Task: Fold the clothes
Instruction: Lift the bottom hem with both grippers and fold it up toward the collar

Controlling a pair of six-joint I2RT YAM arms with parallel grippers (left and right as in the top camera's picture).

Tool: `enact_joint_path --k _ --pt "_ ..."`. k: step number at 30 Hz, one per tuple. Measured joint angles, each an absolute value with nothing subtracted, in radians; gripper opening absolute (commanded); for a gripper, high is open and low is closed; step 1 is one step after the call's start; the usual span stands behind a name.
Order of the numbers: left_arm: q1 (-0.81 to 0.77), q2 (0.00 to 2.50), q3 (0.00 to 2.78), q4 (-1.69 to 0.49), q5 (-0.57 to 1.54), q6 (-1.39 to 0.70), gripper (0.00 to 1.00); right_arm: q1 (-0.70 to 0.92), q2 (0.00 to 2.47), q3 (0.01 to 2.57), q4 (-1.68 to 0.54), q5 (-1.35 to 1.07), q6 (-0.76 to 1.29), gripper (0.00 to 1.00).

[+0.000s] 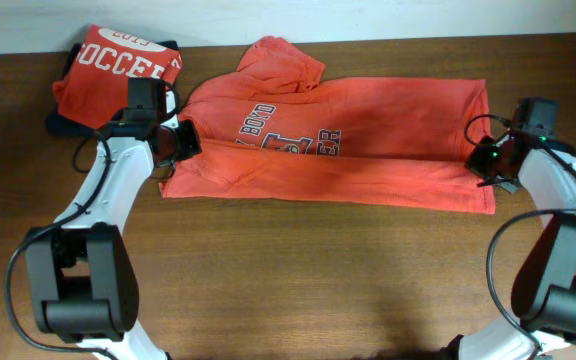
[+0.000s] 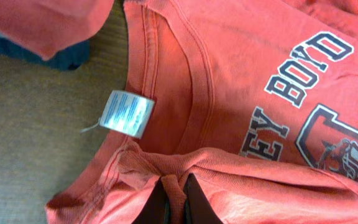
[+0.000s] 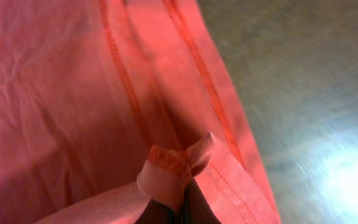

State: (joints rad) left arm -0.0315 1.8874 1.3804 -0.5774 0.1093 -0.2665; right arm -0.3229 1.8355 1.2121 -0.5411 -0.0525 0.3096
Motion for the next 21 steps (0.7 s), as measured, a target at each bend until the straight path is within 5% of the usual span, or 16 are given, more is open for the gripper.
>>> enact_joint_path --k 4,6,8,11,18,21 --pt "-0.031 1.906 1.38 -0.556 0.109 -0.273 0.57 -0.302 1.869 1.212 -0.49 -0.045 0.297 0.23" --pt "-0.031 1.906 1.38 -0.54 0.109 -0.269 0.72 -0.298 1.877 1.212 -0.467 -0.041 0.282 0.54" --pt "-0.031 1.906 1.386 -0.534 0.109 -0.263 0.78 -0.299 1.879 1.212 -0.438 -0.039 0.264 0.71" --pt "-0.031 1.906 1.421 -0.568 0.109 -0.243 0.8 -0.299 1.879 1.232 -0.436 -0.036 0.201 0.78" --pt "-0.031 1.906 1.634 -0.788 0.109 -0.226 0.79 -0.299 1.868 1.398 -0.686 -0.056 0.095 0.79" --pt "-0.031 1.906 1.672 -0.875 0.109 -0.224 0.71 -0.299 1.843 1.483 -0.852 -0.112 0.076 0.79"
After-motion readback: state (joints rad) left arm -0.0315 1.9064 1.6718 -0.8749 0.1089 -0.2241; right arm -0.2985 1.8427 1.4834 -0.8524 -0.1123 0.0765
